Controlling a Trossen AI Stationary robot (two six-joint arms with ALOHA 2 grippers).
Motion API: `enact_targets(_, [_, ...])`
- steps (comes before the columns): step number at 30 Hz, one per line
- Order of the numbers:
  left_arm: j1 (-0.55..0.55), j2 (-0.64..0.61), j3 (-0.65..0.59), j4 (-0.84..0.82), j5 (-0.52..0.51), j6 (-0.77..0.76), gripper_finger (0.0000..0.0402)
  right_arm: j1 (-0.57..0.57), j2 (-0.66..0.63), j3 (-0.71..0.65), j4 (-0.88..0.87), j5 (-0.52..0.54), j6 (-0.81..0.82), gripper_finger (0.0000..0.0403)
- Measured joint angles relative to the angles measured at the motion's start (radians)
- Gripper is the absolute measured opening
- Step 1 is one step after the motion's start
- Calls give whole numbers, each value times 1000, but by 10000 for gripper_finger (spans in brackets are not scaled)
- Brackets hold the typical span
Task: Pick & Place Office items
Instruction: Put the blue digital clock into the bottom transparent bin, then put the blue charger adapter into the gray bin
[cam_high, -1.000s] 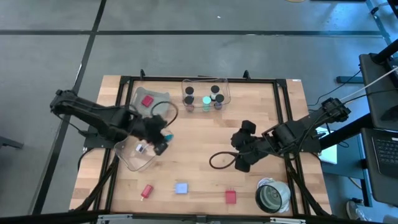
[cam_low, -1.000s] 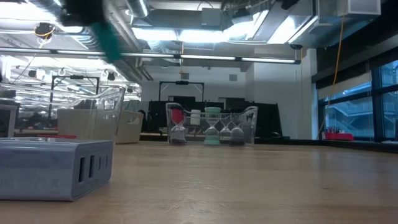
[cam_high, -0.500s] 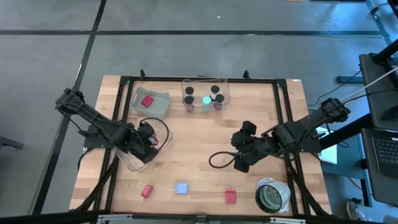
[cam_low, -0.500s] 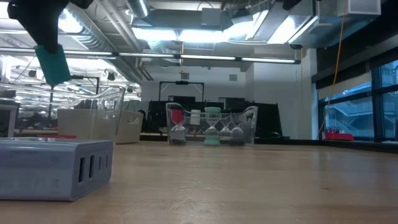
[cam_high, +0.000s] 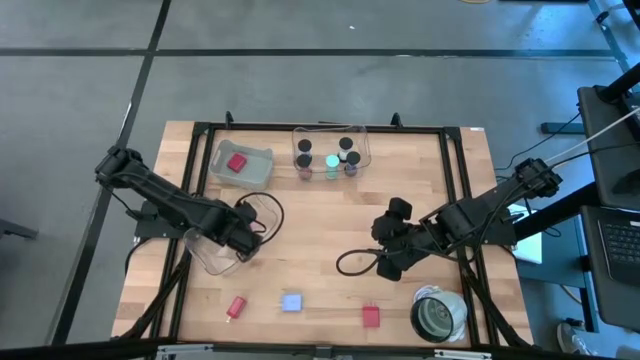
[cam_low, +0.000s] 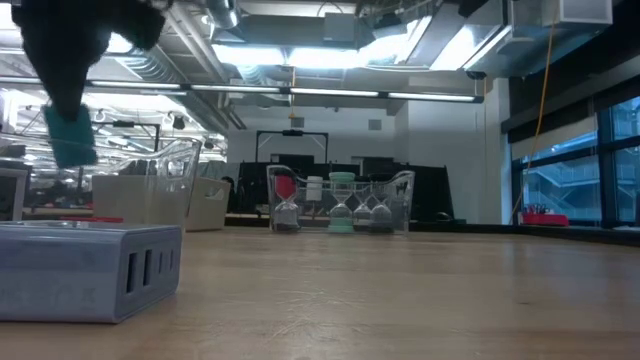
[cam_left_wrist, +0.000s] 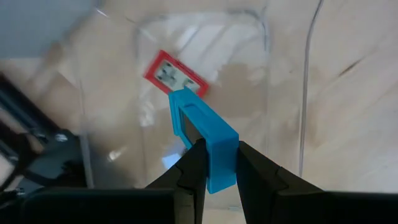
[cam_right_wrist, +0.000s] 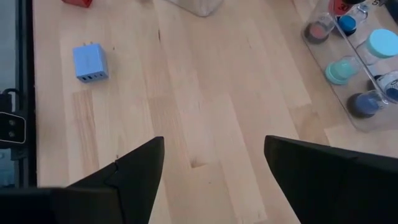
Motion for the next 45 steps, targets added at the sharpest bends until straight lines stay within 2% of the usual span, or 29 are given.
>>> enact_targets(6, [32, -3, -115, 137, 105, 46, 64, 0, 0, 0, 0, 0, -16, 279])
enact_targets(13, [59, -4, -165, 183, 69, 73, 70, 0, 0, 0, 0, 50, -31, 279])
enact_targets(26, [59, -4, -180, 187, 66, 34, 131, 0, 0, 0, 0, 53, -34, 279])
enact_targets(34, [81, -4, -120, 164, 57, 145, 168, -1, 0, 0, 0, 53, -49, 279])
enact_targets(40, [99, -4, -10, 154, 55, 206, 168, -1, 0, 0, 0, 53, -49, 279])
enact_targets(43, [80, -4, 37, 209, 36, 206, 167, -1, 0, 0, 0, 53, -49, 279])
enact_targets(45, [55, -5, 51, 304, 10, 232, 167, -1, 0, 0, 0, 53, -49, 279])
